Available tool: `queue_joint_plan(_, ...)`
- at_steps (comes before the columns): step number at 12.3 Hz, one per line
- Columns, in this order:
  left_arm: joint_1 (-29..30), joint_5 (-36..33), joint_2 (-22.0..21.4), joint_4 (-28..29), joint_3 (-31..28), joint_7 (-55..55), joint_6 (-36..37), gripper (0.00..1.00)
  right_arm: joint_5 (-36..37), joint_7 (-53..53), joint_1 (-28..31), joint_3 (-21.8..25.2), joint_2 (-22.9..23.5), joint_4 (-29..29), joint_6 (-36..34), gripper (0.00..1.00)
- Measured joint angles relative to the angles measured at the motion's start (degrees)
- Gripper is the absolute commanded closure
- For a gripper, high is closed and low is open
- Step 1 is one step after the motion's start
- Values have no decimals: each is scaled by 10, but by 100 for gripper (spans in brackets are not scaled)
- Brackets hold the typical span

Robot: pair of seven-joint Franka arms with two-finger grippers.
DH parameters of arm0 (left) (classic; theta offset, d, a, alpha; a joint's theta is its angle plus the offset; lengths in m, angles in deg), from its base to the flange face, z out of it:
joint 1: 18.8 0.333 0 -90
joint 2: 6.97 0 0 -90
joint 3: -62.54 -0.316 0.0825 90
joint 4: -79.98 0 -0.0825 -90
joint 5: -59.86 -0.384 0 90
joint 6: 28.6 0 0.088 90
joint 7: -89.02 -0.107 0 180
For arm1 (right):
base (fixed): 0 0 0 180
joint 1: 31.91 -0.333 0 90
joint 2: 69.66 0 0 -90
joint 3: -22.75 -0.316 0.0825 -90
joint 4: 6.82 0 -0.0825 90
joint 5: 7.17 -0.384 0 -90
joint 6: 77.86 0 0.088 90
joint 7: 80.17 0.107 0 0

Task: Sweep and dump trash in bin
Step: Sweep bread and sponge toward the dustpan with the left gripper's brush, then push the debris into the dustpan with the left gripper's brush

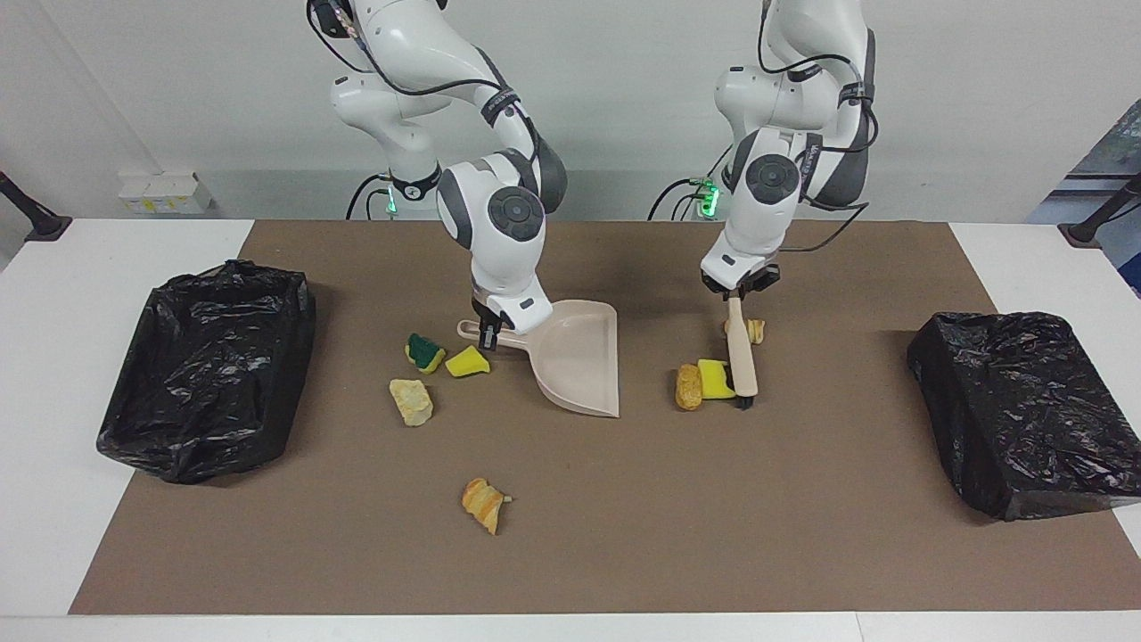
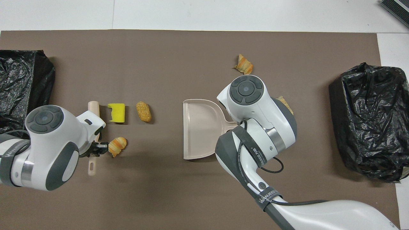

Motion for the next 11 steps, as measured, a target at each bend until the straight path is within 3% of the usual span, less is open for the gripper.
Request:
queue_joint_plan(4, -53, 33, -2, -9, 0, 5, 15, 100, 0, 0, -3, -1, -4, -2, 0, 100)
queue_joint_plan(6, -55, 34, -13, -30, -4, 25, 87, 100, 0, 0, -5, -2, -6, -4, 0, 100)
queue_joint_plan(8, -47, 35, -42, -36, -13, 126, 153, 100, 0, 0, -7, -3, -6, -5, 0, 100)
queue_joint_plan(11, -13, 34, -72, -4, -17, 217, 176, 100, 0, -1, -7, -4, -6, -6, 3, 100)
